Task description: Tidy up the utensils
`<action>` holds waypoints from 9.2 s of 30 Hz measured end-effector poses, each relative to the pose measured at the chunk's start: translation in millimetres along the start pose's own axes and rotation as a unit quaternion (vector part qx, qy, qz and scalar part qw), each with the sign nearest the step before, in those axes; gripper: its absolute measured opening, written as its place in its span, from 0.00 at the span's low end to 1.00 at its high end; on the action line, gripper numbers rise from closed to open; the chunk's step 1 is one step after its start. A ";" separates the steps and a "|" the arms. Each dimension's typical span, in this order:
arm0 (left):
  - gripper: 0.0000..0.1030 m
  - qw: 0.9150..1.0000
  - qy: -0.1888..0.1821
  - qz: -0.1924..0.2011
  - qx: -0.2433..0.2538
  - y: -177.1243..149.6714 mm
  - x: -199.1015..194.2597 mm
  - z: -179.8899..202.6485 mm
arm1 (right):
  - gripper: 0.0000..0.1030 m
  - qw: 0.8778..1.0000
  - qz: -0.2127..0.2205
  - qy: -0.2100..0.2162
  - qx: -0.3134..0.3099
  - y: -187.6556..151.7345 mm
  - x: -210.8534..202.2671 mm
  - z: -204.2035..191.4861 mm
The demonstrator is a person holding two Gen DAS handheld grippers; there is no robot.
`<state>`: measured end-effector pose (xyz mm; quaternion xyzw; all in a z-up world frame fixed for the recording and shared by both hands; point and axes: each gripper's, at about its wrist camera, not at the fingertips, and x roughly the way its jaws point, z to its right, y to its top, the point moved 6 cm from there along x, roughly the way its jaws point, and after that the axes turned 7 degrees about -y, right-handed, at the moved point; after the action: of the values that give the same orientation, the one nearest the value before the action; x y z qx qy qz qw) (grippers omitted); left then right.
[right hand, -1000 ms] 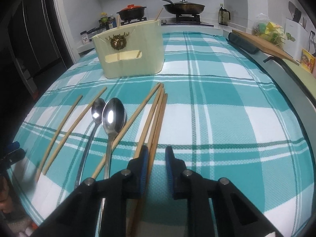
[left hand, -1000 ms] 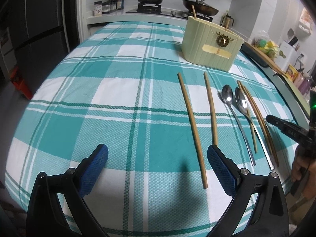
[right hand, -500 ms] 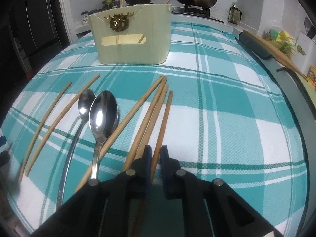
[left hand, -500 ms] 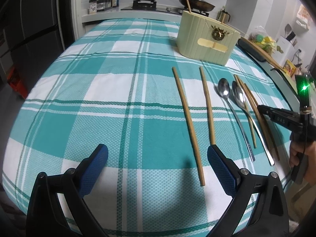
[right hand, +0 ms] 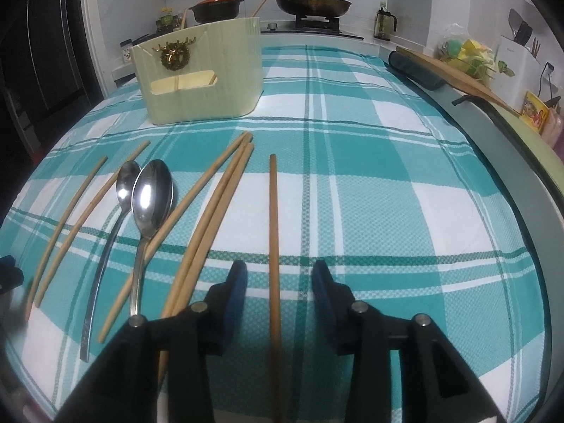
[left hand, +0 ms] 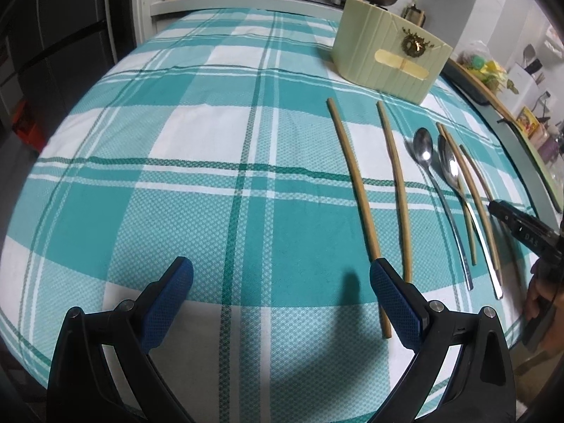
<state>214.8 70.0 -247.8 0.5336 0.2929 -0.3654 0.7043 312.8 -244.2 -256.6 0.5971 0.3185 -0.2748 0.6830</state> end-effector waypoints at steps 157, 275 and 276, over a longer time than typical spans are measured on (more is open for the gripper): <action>0.98 0.962 0.034 0.176 0.208 153.8 -101.9 84.2 | 0.78 0.987 0.151 0.040 -0.020 216.5 -135.6 15.3; 0.94 0.995 0.039 -0.002 0.094 19.1 44.0 60.1 | 0.50 0.997 0.009 -0.059 0.055 -6.1 -0.3 20.0; 0.95 0.995 0.040 -0.003 0.091 19.5 44.5 59.1 | 0.50 0.997 0.009 -0.059 0.055 -6.0 -0.3 19.9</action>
<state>257.2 7.1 -257.7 0.6088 0.2874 -0.3712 0.6395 310.1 -264.8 -258.6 0.6196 0.2567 -0.3204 0.6690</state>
